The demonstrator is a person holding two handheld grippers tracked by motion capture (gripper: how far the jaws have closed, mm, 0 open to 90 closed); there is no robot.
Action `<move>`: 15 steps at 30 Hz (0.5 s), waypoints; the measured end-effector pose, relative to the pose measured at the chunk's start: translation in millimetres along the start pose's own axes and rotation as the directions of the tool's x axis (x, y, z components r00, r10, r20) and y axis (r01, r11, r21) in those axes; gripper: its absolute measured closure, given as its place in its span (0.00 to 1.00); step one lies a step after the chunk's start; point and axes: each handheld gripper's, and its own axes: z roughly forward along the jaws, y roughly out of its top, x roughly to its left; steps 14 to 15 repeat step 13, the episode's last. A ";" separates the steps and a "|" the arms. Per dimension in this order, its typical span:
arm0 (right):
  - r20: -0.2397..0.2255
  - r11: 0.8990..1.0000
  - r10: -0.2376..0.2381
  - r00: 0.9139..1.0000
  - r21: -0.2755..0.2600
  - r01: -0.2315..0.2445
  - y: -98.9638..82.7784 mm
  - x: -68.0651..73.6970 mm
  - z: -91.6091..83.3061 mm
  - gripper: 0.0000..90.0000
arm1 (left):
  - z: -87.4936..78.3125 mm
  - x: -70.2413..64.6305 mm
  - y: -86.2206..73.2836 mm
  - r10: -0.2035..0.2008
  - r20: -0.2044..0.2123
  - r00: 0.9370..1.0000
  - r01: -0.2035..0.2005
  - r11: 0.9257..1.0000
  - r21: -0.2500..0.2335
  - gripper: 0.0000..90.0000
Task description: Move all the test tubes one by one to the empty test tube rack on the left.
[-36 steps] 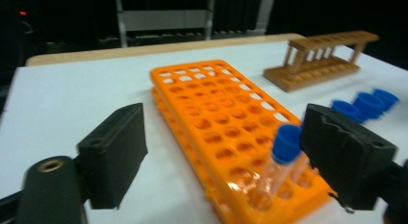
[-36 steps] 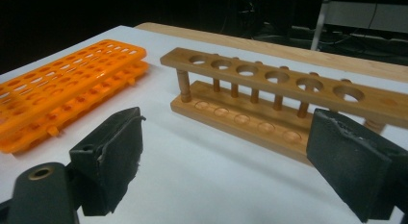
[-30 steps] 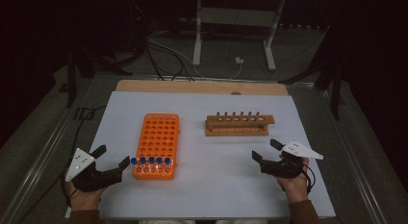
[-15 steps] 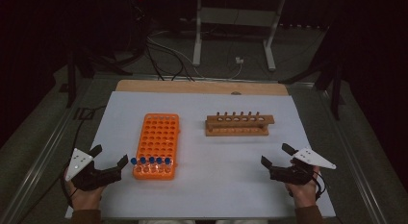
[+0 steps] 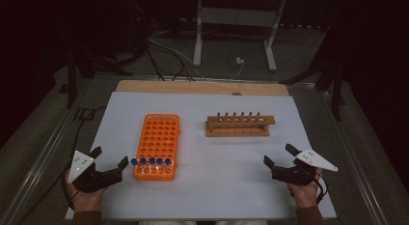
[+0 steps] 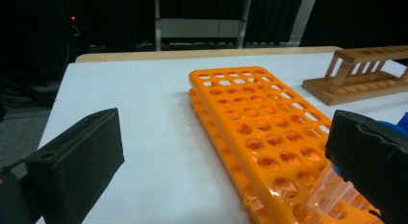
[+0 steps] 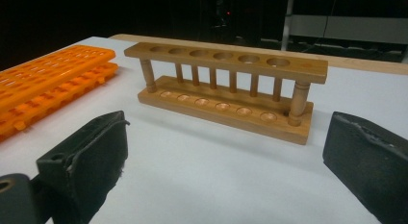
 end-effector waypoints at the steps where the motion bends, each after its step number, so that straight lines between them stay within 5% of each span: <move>1: 0.002 1.000 -0.002 1.000 0.002 0.002 -0.4 -0.2 0.3 0.02 | 0.1 -0.1 -0.2 0.000 -0.006 1.000 0.000 1.000 0.001 0.01; 15: 0.018 0.999 0.010 1.000 0.031 -0.010 -6.0 -1.9 5.2 0.02 | 1.1 3.1 -3.0 -0.033 -0.028 0.999 0.034 0.999 0.022 0.01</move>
